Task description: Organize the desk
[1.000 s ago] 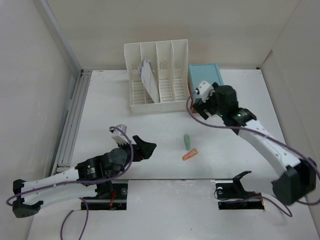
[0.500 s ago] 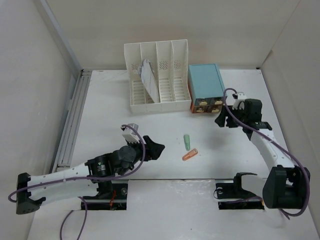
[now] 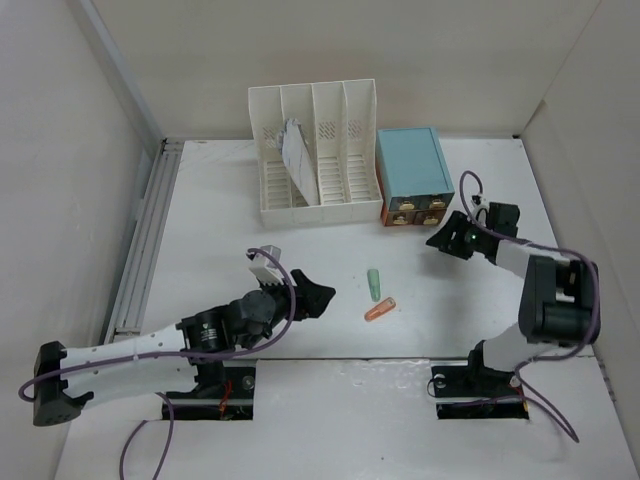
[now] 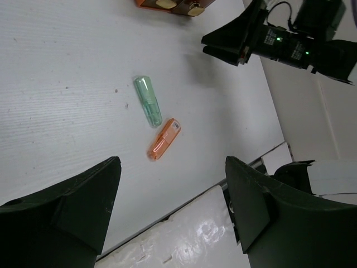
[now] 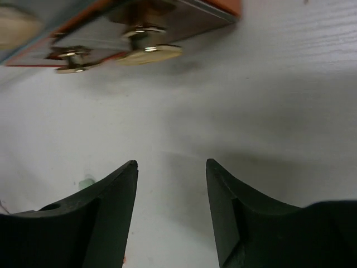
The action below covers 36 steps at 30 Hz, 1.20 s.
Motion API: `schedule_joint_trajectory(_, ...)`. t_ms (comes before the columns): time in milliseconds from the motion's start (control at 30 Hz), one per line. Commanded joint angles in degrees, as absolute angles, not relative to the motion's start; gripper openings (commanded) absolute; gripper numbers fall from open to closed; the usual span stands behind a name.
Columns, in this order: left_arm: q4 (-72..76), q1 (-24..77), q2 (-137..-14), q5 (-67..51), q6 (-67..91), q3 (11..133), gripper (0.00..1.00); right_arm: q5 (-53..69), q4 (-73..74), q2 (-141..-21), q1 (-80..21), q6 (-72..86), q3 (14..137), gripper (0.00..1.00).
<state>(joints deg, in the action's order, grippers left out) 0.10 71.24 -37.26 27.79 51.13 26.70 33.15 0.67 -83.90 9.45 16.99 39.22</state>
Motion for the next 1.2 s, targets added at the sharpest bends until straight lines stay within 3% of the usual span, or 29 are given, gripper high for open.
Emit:
schedule_joint_trajectory(0,2.03,71.46,-38.05,28.65,50.72,27.33,0.73,38.67,-4.22,-92.18,10.89,19.51,43.41,0.57)
schedule_joint_trajectory(433,2.81,71.46,-41.4,28.65,50.19,29.09,0.73,40.78,-17.73,-102.21,10.9,26.8,46.93,0.56)
schedule_joint_trajectory(733,2.81,71.46,-42.54,28.65,49.66,29.62,0.73,43.77,-31.1,-102.74,10.9,36.73,44.74,0.58)
schedule_joint_trajectory(1167,3.34,71.46,-43.59,28.65,49.13,30.67,0.73,40.87,-33.31,-102.74,10.9,37.36,44.21,0.55)
